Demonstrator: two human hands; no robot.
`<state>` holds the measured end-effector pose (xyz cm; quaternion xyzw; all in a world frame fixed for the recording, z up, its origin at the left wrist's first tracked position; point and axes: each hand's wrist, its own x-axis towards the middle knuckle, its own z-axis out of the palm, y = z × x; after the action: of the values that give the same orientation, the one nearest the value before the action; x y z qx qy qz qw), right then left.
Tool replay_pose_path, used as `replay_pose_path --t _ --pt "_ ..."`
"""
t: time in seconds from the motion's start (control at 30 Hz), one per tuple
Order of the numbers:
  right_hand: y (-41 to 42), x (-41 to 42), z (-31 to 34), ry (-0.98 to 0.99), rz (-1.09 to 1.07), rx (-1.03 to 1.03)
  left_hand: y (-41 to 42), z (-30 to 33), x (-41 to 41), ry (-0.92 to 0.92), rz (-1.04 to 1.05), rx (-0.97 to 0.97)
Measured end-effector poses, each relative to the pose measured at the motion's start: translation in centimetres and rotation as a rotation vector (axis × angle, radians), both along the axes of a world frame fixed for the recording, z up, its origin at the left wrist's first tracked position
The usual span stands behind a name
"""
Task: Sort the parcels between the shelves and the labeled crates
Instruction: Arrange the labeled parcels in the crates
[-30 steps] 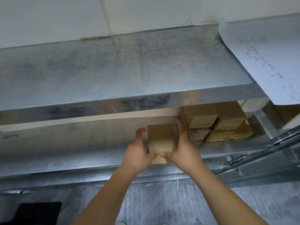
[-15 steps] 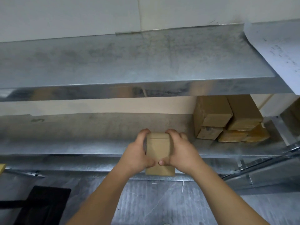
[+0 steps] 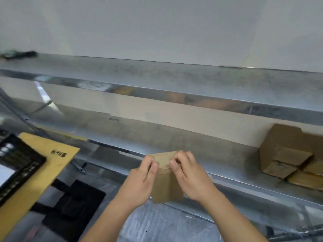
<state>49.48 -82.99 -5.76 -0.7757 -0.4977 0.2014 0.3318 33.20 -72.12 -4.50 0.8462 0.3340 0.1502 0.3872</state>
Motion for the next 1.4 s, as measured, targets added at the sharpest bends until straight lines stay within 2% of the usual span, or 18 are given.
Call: replay_pose_path --t 0.13,0.3,0.4,0.6,0.7,0.87,1.0,1.2,1.4 --pt "3.8 -7.3 1.5 -0.038 0.13 -0.023 1.5 1.5 -8.4 0.037 0.152 -0.006" --pt "8.0 -17.2 2.9 0.201 0.298 -0.02 2.5 3.6 -20.8 0.048 0.306 -0.066" --pt "10.2 -23.5 3.7 0.257 0.449 -0.073 2.7 4.7 -28.3 0.063 0.362 -0.05" --pt "14.4 -35.0 4.4 0.215 0.714 -0.04 1.8 5.7 -40.9 0.118 0.553 0.107" --pt "15.5 -40.2 4.0 0.258 0.803 0.022 1.1 5.3 -45.8 0.122 0.653 0.145" --pt "17.1 -46.5 4.0 0.326 0.89 0.073 0.5 3.9 -51.7 0.085 0.802 0.161" --pt "18.9 -50.8 4.5 0.284 0.959 0.068 0.6 3.2 -54.9 0.037 0.912 0.144" --pt "22.6 -57.4 4.7 0.204 1.114 0.133 2.2 3.5 -59.8 0.071 1.057 0.192" --pt "27.8 -64.0 4.5 0.206 1.24 0.126 5.5 4.6 -64.5 0.115 1.227 0.169"
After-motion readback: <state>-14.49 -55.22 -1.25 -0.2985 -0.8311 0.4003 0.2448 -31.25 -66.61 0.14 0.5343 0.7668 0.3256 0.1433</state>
